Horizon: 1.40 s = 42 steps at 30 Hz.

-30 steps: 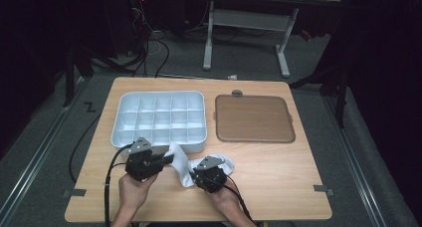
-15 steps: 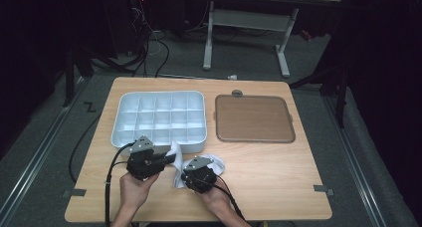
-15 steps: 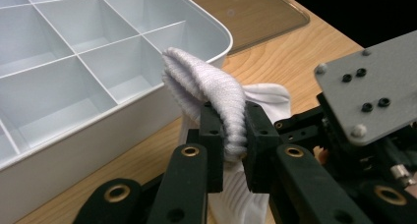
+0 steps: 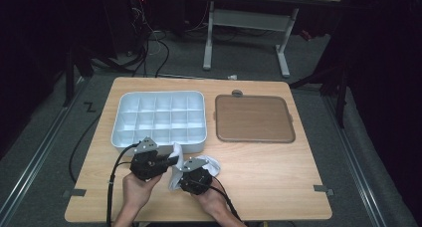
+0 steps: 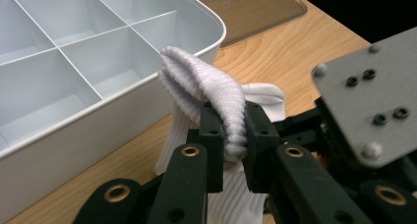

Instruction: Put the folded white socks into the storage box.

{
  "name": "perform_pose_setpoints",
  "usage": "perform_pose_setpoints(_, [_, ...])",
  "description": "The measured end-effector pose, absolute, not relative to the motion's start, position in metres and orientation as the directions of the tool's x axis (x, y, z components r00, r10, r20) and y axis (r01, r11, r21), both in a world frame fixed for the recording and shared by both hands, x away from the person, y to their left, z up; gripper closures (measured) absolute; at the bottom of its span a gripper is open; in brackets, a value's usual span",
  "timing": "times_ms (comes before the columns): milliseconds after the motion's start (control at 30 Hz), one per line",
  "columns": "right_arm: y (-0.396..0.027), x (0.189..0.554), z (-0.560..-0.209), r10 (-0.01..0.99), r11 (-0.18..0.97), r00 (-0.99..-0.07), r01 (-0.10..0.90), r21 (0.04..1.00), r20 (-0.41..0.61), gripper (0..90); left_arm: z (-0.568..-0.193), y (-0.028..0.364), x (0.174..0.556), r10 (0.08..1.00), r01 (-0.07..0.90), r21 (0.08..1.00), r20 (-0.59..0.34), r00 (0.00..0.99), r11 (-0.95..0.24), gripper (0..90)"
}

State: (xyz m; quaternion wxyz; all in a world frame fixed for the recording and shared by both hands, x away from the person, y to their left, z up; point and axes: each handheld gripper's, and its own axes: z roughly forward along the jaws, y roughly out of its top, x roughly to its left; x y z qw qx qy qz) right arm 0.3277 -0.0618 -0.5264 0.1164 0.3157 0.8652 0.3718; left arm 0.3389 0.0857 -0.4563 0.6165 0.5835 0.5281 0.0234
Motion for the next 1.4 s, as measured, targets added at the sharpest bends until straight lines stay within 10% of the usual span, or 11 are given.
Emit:
perform_pose_setpoints(767, [-0.160,0.338,-0.515,0.804,0.445,-0.591,0.531,0.721,-0.062,62.2,-0.461,0.073,0.340,0.659,0.605,0.745,-0.607,0.444,0.279,81.3])
perform_pose_setpoints(1067, [-0.159,0.338,-0.522,0.787,0.467,-0.615,0.544,0.697,-0.048,81.7,-0.462,0.071,0.340,0.660,0.605,0.747,-0.605,0.446,0.275,81.2])
perform_pose_setpoints(1400, [-0.153,0.328,-0.523,0.777,0.449,-0.629,0.545,0.708,-0.009,83.0,-0.465,0.068,0.339,0.662,0.621,0.744,-0.597,0.453,0.247,81.2])
